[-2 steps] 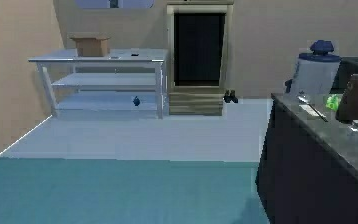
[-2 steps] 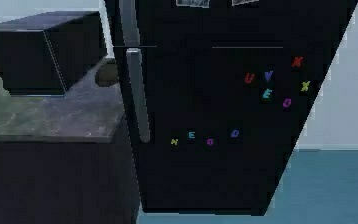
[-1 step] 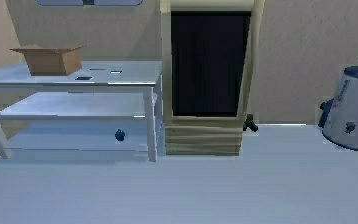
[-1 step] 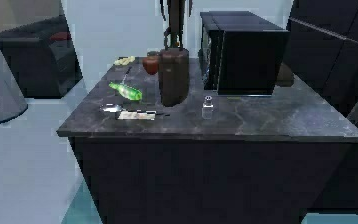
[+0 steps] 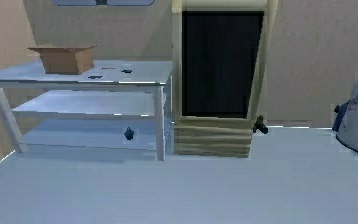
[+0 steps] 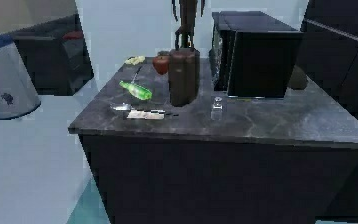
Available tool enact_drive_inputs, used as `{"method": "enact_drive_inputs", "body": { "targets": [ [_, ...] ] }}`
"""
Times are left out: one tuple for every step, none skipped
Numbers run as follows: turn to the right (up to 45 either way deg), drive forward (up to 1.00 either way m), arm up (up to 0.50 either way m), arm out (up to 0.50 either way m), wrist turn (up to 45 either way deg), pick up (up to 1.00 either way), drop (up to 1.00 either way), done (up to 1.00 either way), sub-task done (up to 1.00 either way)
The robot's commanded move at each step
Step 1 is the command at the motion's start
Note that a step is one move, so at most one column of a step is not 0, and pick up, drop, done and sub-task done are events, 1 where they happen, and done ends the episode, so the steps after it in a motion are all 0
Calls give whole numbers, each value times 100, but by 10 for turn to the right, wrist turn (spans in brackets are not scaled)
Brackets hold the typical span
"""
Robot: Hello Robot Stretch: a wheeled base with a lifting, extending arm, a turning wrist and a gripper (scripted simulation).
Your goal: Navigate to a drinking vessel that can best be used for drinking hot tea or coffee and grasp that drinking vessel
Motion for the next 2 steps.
{"method": "enact_drive_inputs", "body": {
  "targets": [
    [390, 0, 0, 0, 0, 0, 0, 0, 0],
    [0, 65, 0, 0, 0, 0, 0, 0, 0]
  ]
}}
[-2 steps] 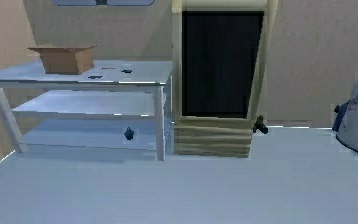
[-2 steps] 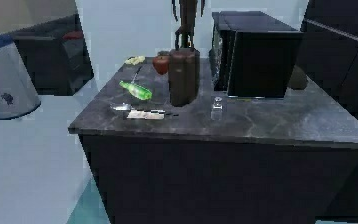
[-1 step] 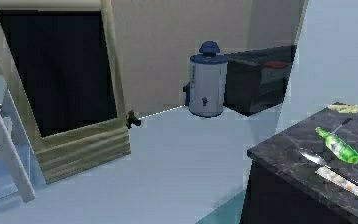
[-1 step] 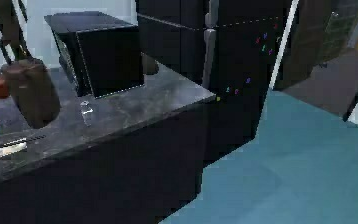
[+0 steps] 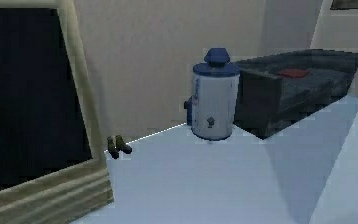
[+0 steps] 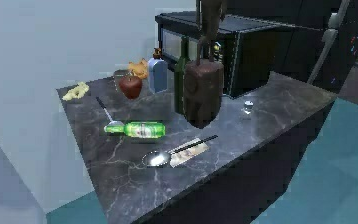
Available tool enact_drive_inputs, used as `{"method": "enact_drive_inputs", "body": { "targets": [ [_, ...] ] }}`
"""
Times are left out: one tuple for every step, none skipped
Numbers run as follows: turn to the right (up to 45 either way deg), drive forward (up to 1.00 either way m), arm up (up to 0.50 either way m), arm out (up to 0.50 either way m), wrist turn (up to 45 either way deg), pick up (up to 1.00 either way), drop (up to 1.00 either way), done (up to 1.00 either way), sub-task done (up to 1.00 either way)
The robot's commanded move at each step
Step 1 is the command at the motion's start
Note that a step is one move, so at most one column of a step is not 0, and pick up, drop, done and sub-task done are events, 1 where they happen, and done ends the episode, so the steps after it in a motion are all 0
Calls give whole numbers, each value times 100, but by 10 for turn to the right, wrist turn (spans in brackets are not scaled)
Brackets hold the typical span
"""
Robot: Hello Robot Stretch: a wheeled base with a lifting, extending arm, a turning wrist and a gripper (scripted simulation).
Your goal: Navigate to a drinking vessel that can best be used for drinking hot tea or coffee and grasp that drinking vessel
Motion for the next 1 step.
{"method": "enact_drive_inputs", "body": {
  "targets": [
    [150, 0, 0, 0, 0, 0, 0, 0, 0]
  ]
}}
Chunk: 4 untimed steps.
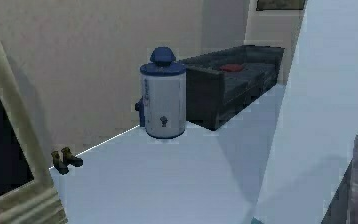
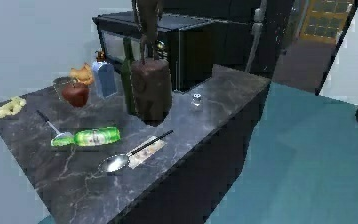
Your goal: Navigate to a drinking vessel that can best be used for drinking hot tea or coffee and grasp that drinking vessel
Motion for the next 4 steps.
{"method": "enact_drive_inputs", "body": {
  "targets": [
    [0, 20, 0, 0, 0, 0, 0, 0, 0],
    [180, 0, 0, 0, 0, 0, 0, 0, 0],
    [0, 20, 0, 0, 0, 0, 0, 0, 0],
    [-210, 0, 0, 0, 0, 0, 0, 0, 0]
  ]
}}
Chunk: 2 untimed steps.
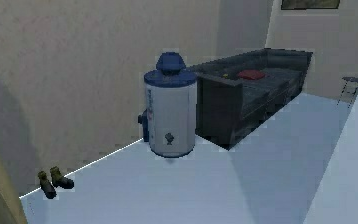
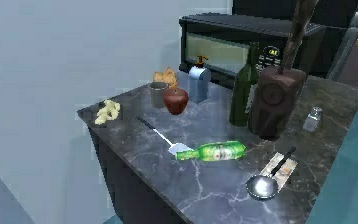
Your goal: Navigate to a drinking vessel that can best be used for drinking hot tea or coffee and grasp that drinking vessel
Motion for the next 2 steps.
{"method": "enact_drive_inputs", "body": {
  "targets": [
    [0, 0, 50, 0, 0, 0, 0, 0, 0],
    [0, 0, 38, 0, 0, 0, 0, 0, 0]
  ]
}}
